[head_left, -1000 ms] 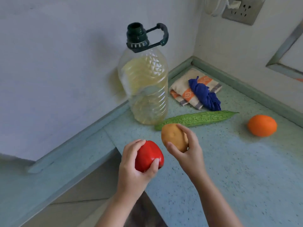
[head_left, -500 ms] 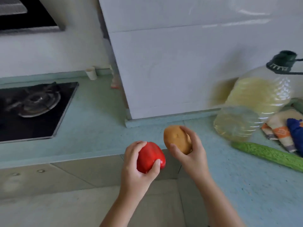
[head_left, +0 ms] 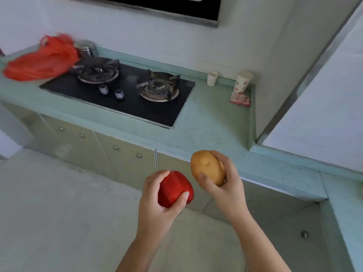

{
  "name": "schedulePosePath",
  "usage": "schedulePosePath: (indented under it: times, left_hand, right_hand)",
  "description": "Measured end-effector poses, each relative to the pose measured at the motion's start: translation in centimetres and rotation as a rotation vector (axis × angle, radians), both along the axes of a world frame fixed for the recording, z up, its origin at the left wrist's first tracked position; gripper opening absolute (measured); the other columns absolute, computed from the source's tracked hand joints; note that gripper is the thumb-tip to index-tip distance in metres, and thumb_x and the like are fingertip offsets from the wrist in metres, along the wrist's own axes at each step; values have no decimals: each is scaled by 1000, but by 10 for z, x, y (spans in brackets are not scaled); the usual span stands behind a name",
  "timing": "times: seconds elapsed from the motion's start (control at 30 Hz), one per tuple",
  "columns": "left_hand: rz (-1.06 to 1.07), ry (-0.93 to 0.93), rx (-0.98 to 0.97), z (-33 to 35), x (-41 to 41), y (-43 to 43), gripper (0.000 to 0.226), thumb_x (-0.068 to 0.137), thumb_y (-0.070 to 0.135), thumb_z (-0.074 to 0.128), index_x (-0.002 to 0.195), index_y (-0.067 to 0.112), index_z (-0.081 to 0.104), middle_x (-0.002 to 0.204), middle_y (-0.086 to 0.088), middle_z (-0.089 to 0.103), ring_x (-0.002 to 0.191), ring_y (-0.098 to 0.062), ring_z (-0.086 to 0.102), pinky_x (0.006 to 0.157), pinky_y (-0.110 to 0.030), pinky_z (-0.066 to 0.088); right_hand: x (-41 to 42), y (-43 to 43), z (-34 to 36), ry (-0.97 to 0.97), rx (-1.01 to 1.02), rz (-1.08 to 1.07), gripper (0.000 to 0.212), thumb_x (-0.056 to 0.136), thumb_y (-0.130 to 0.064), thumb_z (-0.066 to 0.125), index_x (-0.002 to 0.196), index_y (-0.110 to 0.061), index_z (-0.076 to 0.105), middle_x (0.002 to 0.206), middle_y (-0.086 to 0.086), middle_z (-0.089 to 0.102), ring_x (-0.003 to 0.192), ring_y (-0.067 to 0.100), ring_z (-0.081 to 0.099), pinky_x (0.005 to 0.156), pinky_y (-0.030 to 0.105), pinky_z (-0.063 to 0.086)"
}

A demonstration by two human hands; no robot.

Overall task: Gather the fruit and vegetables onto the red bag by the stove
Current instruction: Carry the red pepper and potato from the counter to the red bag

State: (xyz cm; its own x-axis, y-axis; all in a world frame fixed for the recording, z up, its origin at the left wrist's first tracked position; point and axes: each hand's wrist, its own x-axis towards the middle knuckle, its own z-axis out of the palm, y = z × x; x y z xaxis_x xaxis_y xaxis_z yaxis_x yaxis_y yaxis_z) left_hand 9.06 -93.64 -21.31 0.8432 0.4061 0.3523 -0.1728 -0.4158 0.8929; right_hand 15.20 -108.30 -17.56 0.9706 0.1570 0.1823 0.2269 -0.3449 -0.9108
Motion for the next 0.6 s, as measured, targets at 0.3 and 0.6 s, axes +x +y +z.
schedulePosePath:
  times: [0.3, 0.6]
  left_hand:
    - [319, 99, -130, -2, -71, 136, 52, 58, 55, 63, 106, 46, 46, 114, 19, 49, 107, 7, 45, 78, -4, 41]
    - [646, 98, -247, -14, -103, 253, 49, 56, 55, 63, 102, 47, 49, 110, 22, 50, 102, 7, 48, 71, -8, 46]
  right_hand:
    - [-23, 171, 0, 11, -25, 369, 50, 65, -41, 69, 108, -49, 46, 116, -15, 51, 99, -13, 45, 72, 0, 37]
    - [-23, 333, -12, 6, -38, 661, 56, 61, -51, 62, 114, -50, 44, 117, -28, 45, 102, -16, 42, 73, 0, 38]
